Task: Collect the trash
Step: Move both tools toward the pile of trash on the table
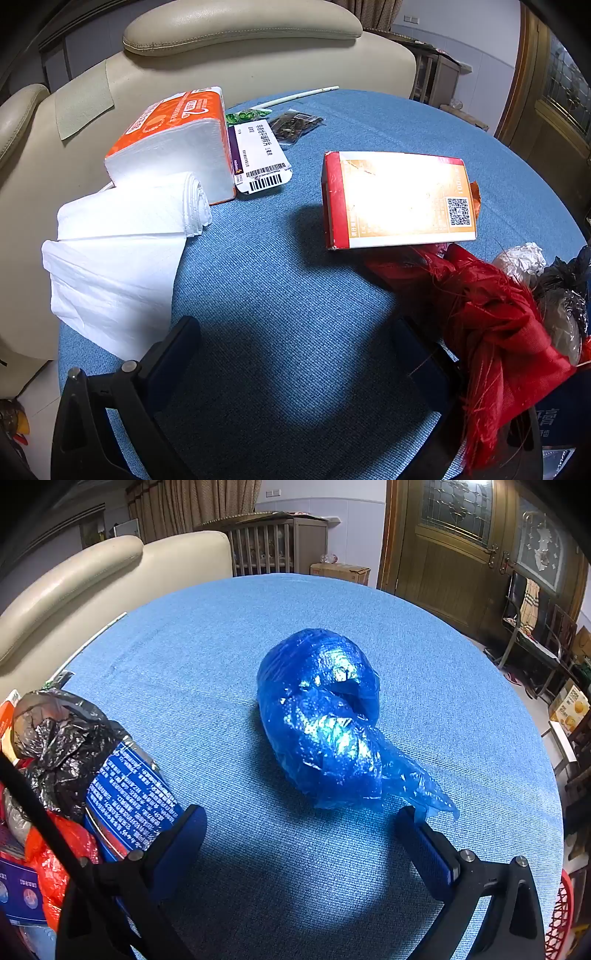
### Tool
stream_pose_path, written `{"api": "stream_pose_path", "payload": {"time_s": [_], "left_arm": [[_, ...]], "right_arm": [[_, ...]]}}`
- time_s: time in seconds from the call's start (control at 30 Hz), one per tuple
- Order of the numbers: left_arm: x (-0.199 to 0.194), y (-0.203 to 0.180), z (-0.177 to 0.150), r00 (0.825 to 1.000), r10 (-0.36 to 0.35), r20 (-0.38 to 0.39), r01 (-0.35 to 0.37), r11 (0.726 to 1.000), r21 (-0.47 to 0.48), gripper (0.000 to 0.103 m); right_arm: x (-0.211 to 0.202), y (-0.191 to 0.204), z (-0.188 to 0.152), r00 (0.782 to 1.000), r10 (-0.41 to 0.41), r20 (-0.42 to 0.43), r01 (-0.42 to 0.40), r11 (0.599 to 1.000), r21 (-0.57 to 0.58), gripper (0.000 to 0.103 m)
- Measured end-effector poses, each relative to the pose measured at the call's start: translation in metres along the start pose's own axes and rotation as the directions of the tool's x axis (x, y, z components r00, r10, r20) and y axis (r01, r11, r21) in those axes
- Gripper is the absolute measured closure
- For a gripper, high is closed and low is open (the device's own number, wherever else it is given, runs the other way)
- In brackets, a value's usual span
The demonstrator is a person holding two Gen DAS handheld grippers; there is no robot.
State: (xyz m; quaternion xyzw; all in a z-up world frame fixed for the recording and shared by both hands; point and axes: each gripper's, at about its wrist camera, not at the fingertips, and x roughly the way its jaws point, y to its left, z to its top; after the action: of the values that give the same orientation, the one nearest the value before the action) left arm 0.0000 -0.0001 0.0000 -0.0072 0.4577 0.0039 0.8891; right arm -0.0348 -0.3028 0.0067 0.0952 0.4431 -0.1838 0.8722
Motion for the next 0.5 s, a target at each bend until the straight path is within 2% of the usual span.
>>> {"api": "stream_pose_path", "payload": {"time_s": [0.5], "left_arm": [[0.0,0.0001,0.0,1.0,0.001,0.0,-0.001,1.0,0.0,0.0]], "right_arm": [[0.0,0.0,0.0,1.0,0.001,0.001,-0.001,1.0,0.001,0.0]]}}
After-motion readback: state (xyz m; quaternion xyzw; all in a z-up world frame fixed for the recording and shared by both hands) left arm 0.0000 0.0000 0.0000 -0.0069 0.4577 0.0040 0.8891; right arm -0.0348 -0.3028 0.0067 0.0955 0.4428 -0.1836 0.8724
